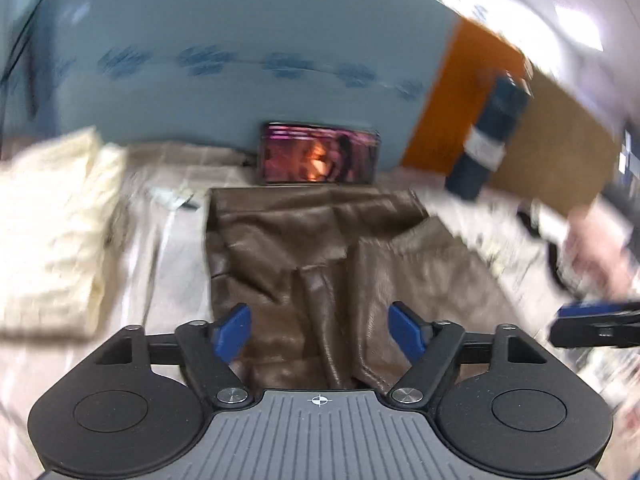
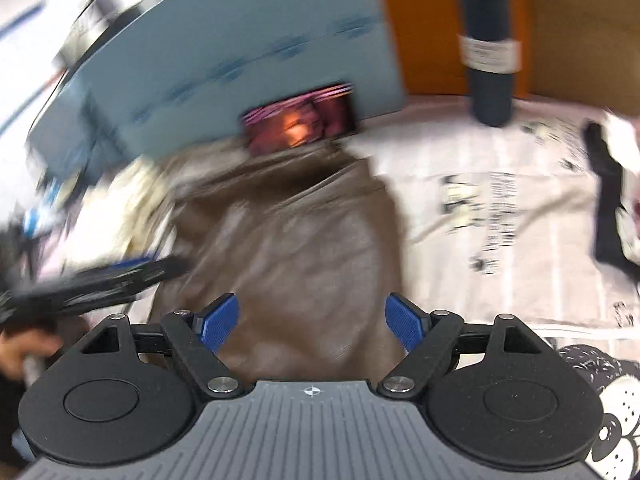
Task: Fold clothes
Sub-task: 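Close both grippers on the folded brown vest's edges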
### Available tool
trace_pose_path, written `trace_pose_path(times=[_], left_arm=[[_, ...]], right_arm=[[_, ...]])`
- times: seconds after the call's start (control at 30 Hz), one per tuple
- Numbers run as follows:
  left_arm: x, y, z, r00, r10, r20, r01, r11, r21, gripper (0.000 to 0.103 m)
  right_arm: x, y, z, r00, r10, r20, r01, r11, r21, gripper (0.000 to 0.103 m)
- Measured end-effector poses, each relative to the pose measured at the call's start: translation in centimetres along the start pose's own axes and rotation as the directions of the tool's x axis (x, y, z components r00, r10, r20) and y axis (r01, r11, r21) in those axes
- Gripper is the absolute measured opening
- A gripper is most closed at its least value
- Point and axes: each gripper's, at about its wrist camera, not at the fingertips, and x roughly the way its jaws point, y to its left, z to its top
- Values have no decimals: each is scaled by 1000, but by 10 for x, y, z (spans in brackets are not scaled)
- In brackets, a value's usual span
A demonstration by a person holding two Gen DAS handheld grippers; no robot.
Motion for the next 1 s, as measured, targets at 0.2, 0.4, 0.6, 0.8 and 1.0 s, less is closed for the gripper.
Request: trace_pose_path(times=[0.2, 0.4, 0.6, 0.8, 1.0], left_arm=[[-2, 43, 3, 993, 3, -114, -16, 994, -109, 88], [12, 60, -5, 977, -132, -170, 89, 967, -238, 88], [30, 59, -10, 947, -247, -206, 173, 931, -321, 89], [44, 69, -12, 908, -381, -175, 264, 843, -469, 96], [62, 58, -11, 858, -481, -182, 338, 794, -506, 100]], right_arm=[[21, -42, 14, 999, 30, -19, -28, 992, 124, 80], [47, -54, 16, 993, 77, -87, -63, 985, 158, 80], [68, -54, 19, 982, 133, -132, -107, 977, 186, 80], [84, -57, 26, 968, 201, -151, -167, 963, 211, 88], [95, -63, 34, 934, 312, -174, -257, 925, 279, 90]])
